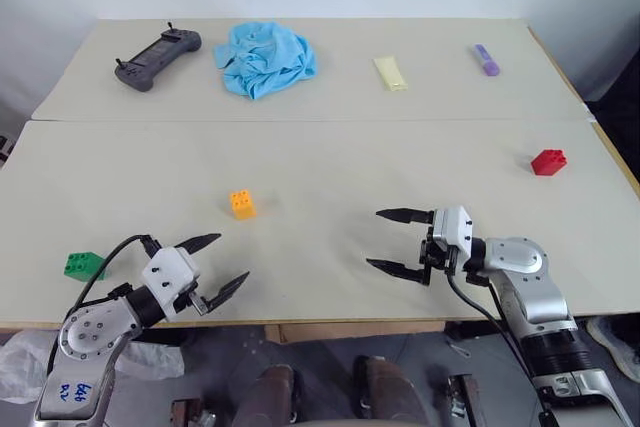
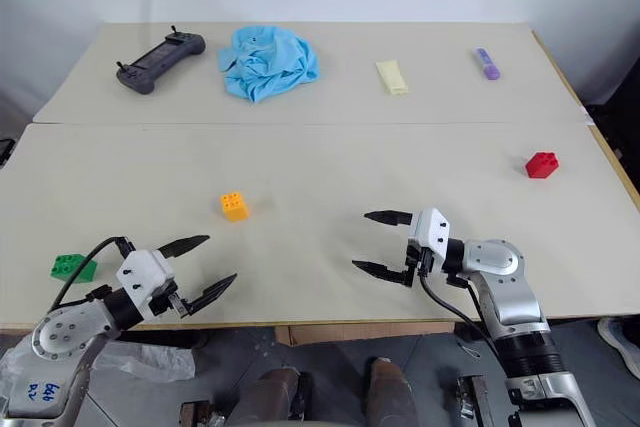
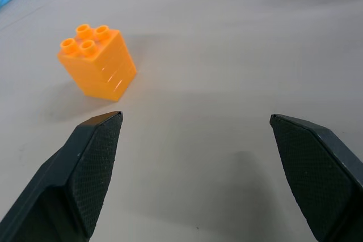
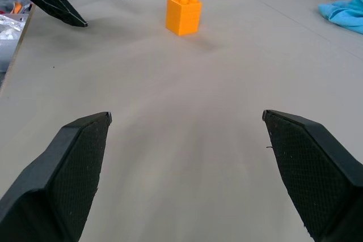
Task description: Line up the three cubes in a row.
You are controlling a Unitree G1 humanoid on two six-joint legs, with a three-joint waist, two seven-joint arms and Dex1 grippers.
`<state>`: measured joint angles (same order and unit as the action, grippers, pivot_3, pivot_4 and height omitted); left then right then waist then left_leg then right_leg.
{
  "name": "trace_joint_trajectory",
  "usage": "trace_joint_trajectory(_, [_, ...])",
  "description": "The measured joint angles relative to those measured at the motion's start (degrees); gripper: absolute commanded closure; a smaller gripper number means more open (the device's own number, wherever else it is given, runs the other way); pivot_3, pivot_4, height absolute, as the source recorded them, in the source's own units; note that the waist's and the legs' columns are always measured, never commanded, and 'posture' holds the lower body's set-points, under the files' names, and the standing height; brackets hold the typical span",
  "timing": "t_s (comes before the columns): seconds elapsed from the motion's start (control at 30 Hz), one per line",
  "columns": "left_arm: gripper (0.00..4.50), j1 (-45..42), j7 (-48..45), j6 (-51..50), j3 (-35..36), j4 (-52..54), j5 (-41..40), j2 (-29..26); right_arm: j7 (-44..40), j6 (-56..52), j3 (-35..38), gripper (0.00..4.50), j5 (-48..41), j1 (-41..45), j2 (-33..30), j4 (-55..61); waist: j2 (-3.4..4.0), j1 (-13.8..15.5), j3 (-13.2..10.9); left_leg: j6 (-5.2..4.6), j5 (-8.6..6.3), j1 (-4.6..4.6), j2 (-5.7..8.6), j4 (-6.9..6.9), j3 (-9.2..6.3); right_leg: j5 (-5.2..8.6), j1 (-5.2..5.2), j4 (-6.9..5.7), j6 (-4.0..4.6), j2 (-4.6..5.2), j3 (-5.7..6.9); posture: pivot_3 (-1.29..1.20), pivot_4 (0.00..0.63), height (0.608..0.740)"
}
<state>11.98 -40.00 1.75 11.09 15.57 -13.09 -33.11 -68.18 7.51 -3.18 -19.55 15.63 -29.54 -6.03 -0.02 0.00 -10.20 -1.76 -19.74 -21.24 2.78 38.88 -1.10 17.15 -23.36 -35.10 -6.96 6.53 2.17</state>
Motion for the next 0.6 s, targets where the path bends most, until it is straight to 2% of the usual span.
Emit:
trace_joint_trajectory(0.17, [0.09,-0.91,-0.39,-2.51,-0.99,1.13,-1.52,0.58,1.06,0.02,1.02,0.0,-0.35,-0.37,-0.04,0.28,0.0,-0.01,0.0,0.0,0.0,0.0,0.0,0.0,0.0,0.0,-0.01,-0.01,0.0,0.0,-0.01,0.0,0.15,0.74])
trace_joint_trajectory(0.3, [0.09,-0.8,-5.64,-6.42,-2.18,6.77,-7.46,-1.82,5.24,-2.42,6.93,0.0,-3.88,-0.98,-0.67,2.1,0.0,-0.02,0.0,0.01,-0.01,-0.01,0.0,-0.01,-0.02,0.0,0.0,0.01,0.0,0.01,-0.02,0.0,0.15,0.74])
trace_joint_trajectory(0.4, [0.09,-3.16,-5.8,-9.08,-3.92,9.52,-9.3,-1.45,12.84,-6.05,12.9,0.0,-5.77,-1.89,-0.56,2.74,0.02,0.21,-0.01,0.01,0.0,-0.02,0.0,0.05,-0.02,0.0,0.02,-0.01,0.0,0.02,-0.02,0.0,0.15,0.74])
trace_joint_trajectory(0.47, [0.09,-7.85,-4.17,-10.79,-5.4,9.99,-9.37,-0.07,20.77,-8.74,18.64,0.0,-7.1,-1.34,-0.17,3.1,0.03,0.38,-0.01,0.01,0.0,-0.02,0.02,0.1,-0.02,-0.01,0.03,-0.06,-0.01,0.01,-0.01,0.0,0.15,0.74])
trace_joint_trajectory(0.6, [0.09,-15.4,-1.13,-12.06,-7.68,10.59,-9.34,3.51,31.87,-5.99,29.3,0.0,-5.91,-1.77,-1.15,-1.35,0.05,1.05,0.0,0.01,0.0,0.0,0.04,0.07,0.02,-0.01,0.01,-0.27,-0.01,-0.06,-0.01,0.0,0.15,0.74])
